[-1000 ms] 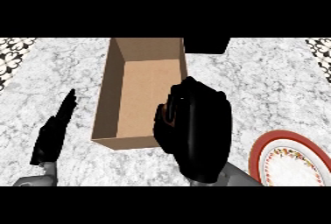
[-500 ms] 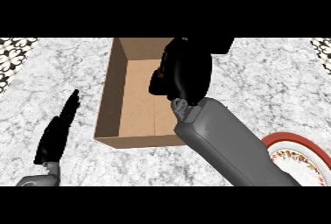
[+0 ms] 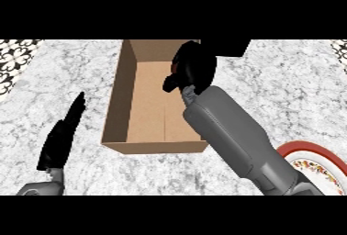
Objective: Pick the sweet potato from the plate and place it in the cardboard box
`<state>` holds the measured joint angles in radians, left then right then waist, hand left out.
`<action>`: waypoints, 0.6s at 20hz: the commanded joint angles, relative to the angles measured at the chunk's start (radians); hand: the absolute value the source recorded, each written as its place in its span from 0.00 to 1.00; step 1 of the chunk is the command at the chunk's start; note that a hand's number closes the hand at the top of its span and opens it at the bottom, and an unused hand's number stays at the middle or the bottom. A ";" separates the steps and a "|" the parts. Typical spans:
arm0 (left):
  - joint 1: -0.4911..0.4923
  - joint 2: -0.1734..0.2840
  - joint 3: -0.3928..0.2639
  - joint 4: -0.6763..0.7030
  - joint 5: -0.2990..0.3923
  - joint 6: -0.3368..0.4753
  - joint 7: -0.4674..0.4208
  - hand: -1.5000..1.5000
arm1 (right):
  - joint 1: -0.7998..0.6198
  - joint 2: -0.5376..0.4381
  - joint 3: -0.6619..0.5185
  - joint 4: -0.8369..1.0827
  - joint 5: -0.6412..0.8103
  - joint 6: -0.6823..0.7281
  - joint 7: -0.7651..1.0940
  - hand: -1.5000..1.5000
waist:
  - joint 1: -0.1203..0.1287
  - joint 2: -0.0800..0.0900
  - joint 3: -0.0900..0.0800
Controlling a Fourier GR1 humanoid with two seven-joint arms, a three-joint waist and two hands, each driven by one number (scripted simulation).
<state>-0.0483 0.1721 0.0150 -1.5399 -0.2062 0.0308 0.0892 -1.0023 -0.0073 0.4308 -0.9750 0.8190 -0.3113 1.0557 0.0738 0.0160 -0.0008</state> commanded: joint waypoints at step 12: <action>0.009 -0.004 0.005 -0.004 0.008 -0.009 -0.002 0.50 | -0.077 0.007 -0.072 0.235 -0.079 -0.650 -0.083 0.00 | -0.013 -0.003 0.001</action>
<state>-0.0485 0.1686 0.0185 -1.5311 -0.2095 0.0312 0.0890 -1.0772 -0.0054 0.3861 -0.7589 0.7241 -0.7343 0.9488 0.0650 0.0151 0.0001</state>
